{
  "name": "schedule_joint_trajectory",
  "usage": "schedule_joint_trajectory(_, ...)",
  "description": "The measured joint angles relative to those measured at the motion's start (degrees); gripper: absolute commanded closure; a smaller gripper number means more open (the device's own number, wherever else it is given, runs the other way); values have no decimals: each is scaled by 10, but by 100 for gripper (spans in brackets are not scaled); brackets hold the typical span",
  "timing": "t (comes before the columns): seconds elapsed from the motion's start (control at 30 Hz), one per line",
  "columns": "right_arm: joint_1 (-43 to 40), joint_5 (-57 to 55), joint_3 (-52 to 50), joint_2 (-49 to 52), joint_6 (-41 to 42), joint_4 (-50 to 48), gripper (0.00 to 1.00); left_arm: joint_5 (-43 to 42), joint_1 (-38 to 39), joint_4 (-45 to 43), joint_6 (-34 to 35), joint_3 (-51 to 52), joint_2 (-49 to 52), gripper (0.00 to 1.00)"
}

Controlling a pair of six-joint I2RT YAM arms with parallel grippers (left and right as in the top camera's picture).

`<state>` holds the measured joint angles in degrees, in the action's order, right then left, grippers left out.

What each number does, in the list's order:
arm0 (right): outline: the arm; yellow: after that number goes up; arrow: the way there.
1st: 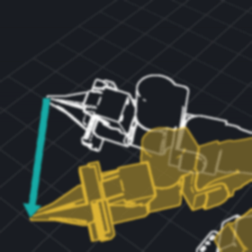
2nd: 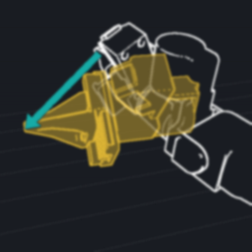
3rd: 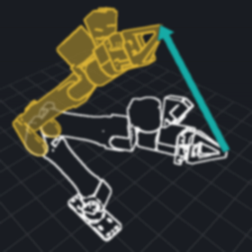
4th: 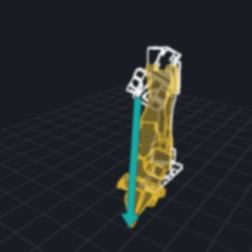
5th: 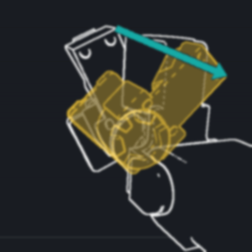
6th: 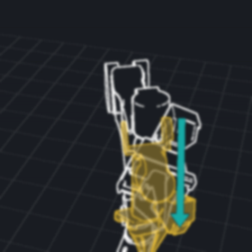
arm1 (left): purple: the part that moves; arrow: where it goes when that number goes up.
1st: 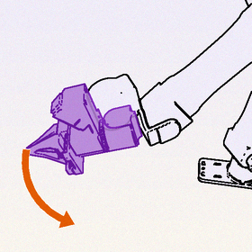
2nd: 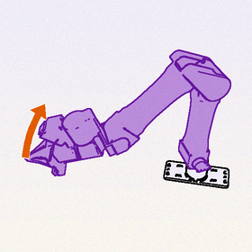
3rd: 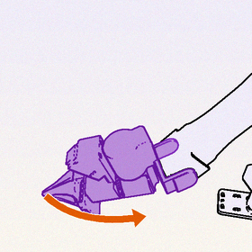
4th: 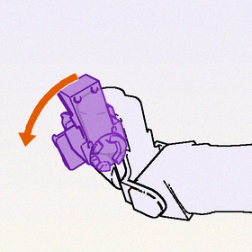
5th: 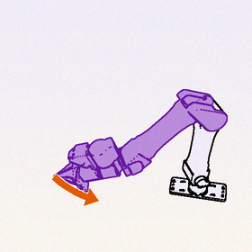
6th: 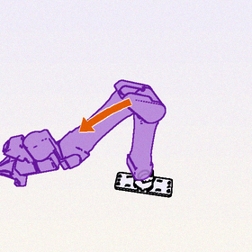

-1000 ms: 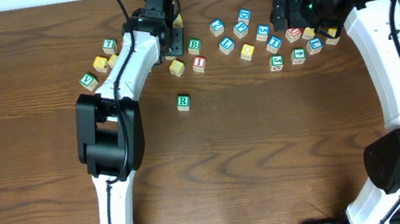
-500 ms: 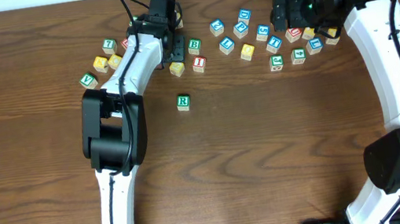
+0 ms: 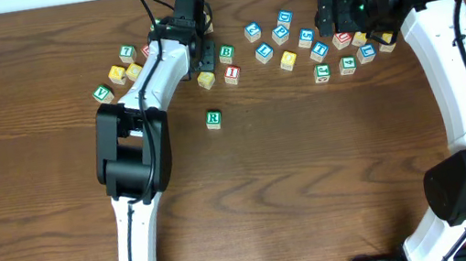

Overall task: Spell out ROBOT
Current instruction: 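Lower the left gripper onto the yellow O block and close, then carry the yellow O block toward the green R block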

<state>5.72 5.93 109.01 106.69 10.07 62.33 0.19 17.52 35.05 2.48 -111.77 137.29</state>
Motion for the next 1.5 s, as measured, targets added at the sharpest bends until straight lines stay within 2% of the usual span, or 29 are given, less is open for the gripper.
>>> schedule_joint_trajectory(0.2,2,0,0,0,0,0,1,0,2,-11,0,0,12,59)
schedule_joint_trajectory(0.37,2,0,0,0,0,0,1,0,2,-18,0,0,12,68)
schedule_joint_trajectory(0.93,2,0,0,0,0,0,1,0,2,-1,0,0,-13,69)
schedule_joint_trajectory(1.23,2,0,0,0,0,1,1,0,3,96,24,0,-129,69)
schedule_joint_trajectory(1.5,2,0,0,0,0,2,1,0,34,253,75,-1,-194,69)
